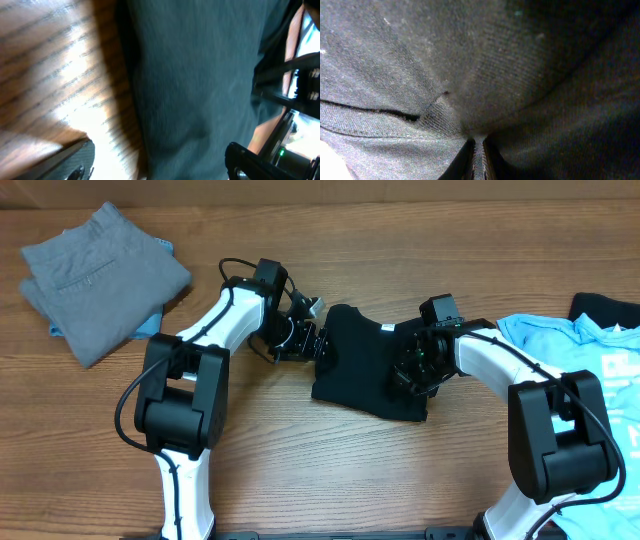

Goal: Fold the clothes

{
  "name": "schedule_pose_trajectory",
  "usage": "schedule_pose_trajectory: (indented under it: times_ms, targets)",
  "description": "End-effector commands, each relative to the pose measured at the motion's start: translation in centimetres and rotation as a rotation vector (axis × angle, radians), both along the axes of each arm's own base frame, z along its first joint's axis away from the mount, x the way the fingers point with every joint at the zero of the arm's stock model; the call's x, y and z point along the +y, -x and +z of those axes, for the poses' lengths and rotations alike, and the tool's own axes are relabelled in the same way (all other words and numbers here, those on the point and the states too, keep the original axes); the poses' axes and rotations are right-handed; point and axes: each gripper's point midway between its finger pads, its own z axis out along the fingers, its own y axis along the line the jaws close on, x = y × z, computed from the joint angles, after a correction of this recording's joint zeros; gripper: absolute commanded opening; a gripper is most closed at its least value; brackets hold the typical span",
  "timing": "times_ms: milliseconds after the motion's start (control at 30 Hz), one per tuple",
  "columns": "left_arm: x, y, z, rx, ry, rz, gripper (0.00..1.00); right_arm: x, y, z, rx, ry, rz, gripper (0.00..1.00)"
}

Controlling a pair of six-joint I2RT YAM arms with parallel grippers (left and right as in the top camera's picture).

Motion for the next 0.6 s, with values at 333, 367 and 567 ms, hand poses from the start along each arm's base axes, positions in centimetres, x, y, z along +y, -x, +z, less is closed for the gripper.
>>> schedule_pose_trajectory:
  times_ms: [333, 367, 567]
  targets:
    - [-4.7, 4.1, -4.4, 0.149, -0.014, 0.019, 0.75, -0.6, 1.3, -2.3, 0.068, 0.049, -0.007, 0.10]
    - [-5.0, 4.5, -5.2, 0.167, -0.021, 0.016, 0.75, -0.6, 1.3, -2.3, 0.068, 0.049, -0.007, 0.10]
    - [-6.7, 5.5, -6.5, 0.229, 0.057, -0.004, 0.52, -0.6, 1.2, -2.3, 0.065, 0.049, -0.006, 0.10]
